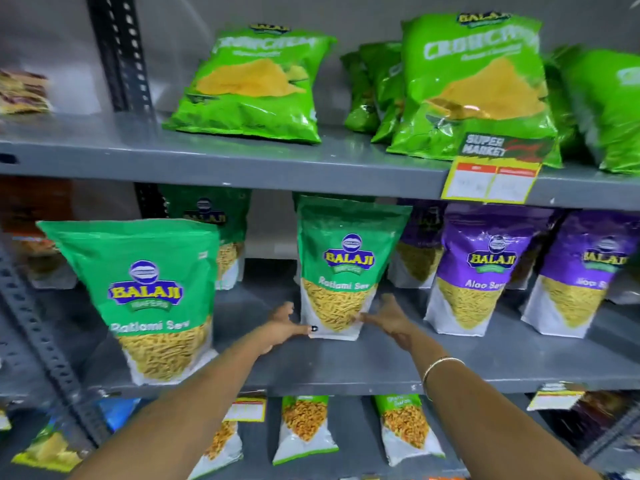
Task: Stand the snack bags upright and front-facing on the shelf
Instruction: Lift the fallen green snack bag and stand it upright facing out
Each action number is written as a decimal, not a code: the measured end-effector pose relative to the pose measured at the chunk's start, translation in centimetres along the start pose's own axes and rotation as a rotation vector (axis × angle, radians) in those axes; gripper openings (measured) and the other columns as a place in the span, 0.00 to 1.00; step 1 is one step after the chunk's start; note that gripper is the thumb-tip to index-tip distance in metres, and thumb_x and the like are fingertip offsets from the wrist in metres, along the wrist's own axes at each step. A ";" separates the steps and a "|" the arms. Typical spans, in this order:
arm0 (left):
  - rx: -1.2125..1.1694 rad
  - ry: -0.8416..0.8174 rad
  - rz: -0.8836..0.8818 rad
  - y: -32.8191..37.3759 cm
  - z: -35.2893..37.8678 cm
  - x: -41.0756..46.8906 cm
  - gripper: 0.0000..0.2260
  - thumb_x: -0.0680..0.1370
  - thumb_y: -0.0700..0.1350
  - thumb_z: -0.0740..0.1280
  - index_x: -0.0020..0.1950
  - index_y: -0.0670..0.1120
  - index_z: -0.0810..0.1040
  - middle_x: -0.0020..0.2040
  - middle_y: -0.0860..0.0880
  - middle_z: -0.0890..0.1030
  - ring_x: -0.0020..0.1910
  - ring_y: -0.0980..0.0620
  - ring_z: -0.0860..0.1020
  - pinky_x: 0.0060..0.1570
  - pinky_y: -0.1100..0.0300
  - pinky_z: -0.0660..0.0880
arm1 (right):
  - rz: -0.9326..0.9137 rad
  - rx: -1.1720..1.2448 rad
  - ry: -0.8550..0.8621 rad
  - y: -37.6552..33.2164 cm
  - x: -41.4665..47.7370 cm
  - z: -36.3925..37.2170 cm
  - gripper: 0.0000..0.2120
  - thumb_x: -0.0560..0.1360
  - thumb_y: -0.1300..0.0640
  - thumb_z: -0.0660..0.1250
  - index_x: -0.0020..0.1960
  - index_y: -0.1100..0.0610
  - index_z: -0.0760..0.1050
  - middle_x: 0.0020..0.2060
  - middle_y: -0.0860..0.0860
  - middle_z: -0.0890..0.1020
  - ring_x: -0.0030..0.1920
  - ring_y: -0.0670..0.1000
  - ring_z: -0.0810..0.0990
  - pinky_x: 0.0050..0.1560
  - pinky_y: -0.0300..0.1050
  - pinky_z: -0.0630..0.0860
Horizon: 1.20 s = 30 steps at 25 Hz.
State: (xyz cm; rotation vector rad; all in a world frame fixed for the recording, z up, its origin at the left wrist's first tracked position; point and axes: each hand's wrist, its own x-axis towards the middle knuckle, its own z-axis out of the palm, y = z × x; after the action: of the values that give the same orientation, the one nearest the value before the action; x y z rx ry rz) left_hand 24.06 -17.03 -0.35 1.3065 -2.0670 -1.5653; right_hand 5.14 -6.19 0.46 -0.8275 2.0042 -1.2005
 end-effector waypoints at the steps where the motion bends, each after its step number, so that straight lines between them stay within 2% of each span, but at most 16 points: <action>1: -0.007 0.051 0.016 0.4 0.9 1.0 0.35 0.70 0.41 0.73 0.72 0.39 0.60 0.71 0.43 0.67 0.69 0.45 0.68 0.65 0.55 0.67 | -0.021 0.034 -0.035 0.5 1.3 -0.6 0.41 0.65 0.61 0.76 0.70 0.64 0.57 0.70 0.56 0.66 0.70 0.55 0.66 0.68 0.49 0.68; 2: -0.021 0.088 0.022 0.6 1.7 1.9 0.35 0.67 0.41 0.75 0.71 0.40 0.63 0.70 0.43 0.69 0.69 0.45 0.69 0.66 0.55 0.67 | -0.037 0.062 -0.089 0.8 2.3 -0.9 0.36 0.65 0.64 0.75 0.68 0.63 0.60 0.66 0.56 0.71 0.67 0.54 0.70 0.63 0.44 0.72; 4: -0.065 0.155 0.006 0.5 2.9 3.2 0.34 0.60 0.43 0.77 0.63 0.42 0.69 0.66 0.40 0.75 0.64 0.42 0.74 0.66 0.49 0.70 | -0.104 0.129 -0.235 0.6 2.8 -1.1 0.29 0.67 0.71 0.71 0.64 0.62 0.64 0.60 0.55 0.76 0.58 0.51 0.76 0.46 0.30 0.76; 5: -0.084 0.195 0.001 0.2 3.4 3.3 0.32 0.58 0.43 0.76 0.60 0.42 0.71 0.64 0.39 0.77 0.62 0.41 0.76 0.64 0.45 0.72 | -0.137 0.166 -0.277 0.7 2.8 -1.1 0.30 0.67 0.73 0.70 0.65 0.62 0.64 0.60 0.56 0.76 0.56 0.51 0.76 0.40 0.26 0.76; 7: -0.059 0.271 -0.009 -0.2 4.0 2.6 0.29 0.61 0.40 0.77 0.59 0.39 0.73 0.62 0.38 0.78 0.60 0.40 0.77 0.62 0.43 0.73 | -0.174 0.215 -0.275 1.3 2.8 -1.0 0.34 0.66 0.74 0.71 0.68 0.63 0.62 0.61 0.57 0.75 0.59 0.53 0.74 0.36 0.23 0.76; 10: 0.026 0.303 -0.032 0.2 4.4 0.0 0.24 0.66 0.38 0.76 0.59 0.38 0.74 0.60 0.40 0.80 0.59 0.41 0.78 0.60 0.47 0.75 | -0.195 0.203 -0.296 2.0 1.3 -1.0 0.37 0.66 0.72 0.72 0.70 0.60 0.60 0.61 0.52 0.73 0.60 0.50 0.72 0.41 0.25 0.76; 13: 0.124 0.282 -0.025 0.2 4.6 -2.2 0.25 0.66 0.42 0.76 0.60 0.39 0.74 0.61 0.40 0.80 0.59 0.42 0.78 0.59 0.48 0.75 | -0.195 0.158 -0.276 2.6 -0.4 -1.0 0.40 0.64 0.68 0.75 0.70 0.58 0.60 0.66 0.53 0.72 0.64 0.51 0.71 0.58 0.42 0.73; 15: 0.161 0.281 -0.014 0.1 4.7 -3.5 0.24 0.66 0.42 0.76 0.60 0.39 0.74 0.61 0.41 0.80 0.59 0.42 0.77 0.57 0.53 0.75 | -0.196 0.114 -0.249 3.1 -1.3 -0.9 0.41 0.63 0.64 0.77 0.70 0.57 0.61 0.68 0.55 0.72 0.67 0.55 0.71 0.64 0.48 0.71; 18: 0.147 0.274 0.004 -0.2 4.8 -4.4 0.23 0.67 0.41 0.75 0.60 0.38 0.74 0.62 0.40 0.79 0.61 0.42 0.77 0.54 0.56 0.72 | -0.174 0.074 -0.216 3.1 -2.5 -0.8 0.40 0.63 0.62 0.77 0.70 0.57 0.60 0.67 0.54 0.72 0.64 0.53 0.72 0.61 0.45 0.70; 21: 0.146 0.254 0.028 -0.2 4.7 -5.3 0.25 0.67 0.42 0.75 0.61 0.38 0.74 0.63 0.40 0.79 0.62 0.42 0.76 0.58 0.54 0.73 | -0.153 0.051 -0.192 3.1 -3.5 -0.8 0.39 0.64 0.62 0.76 0.70 0.58 0.60 0.66 0.55 0.73 0.59 0.50 0.71 0.57 0.41 0.69; 25: 0.126 0.241 0.034 -0.3 4.7 -5.7 0.24 0.67 0.41 0.75 0.61 0.38 0.74 0.62 0.40 0.79 0.62 0.42 0.76 0.56 0.56 0.73 | -0.154 0.028 -0.176 3.3 -3.8 -0.6 0.39 0.64 0.61 0.77 0.69 0.58 0.61 0.66 0.55 0.73 0.66 0.55 0.71 0.58 0.41 0.68; 27: 0.117 0.237 0.041 -0.2 4.8 -5.9 0.24 0.68 0.41 0.75 0.61 0.37 0.74 0.62 0.40 0.79 0.62 0.42 0.76 0.52 0.58 0.71 | -0.154 0.026 -0.171 3.4 -3.9 -0.6 0.39 0.64 0.60 0.77 0.69 0.58 0.61 0.66 0.55 0.73 0.66 0.55 0.71 0.59 0.42 0.68; 30: 0.114 0.232 0.043 -0.2 4.8 -6.1 0.24 0.68 0.41 0.75 0.61 0.38 0.74 0.62 0.40 0.79 0.61 0.42 0.76 0.54 0.57 0.72 | -0.150 0.003 -0.168 3.5 -4.0 -0.6 0.39 0.64 0.59 0.77 0.69 0.57 0.61 0.66 0.55 0.73 0.67 0.56 0.71 0.63 0.47 0.69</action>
State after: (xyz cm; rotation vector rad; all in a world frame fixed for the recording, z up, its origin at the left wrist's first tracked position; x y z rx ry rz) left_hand 24.55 -9.30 -0.56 1.3980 -2.0482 -1.2291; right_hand 6.39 -1.46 -1.71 -1.0570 1.8314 -1.1738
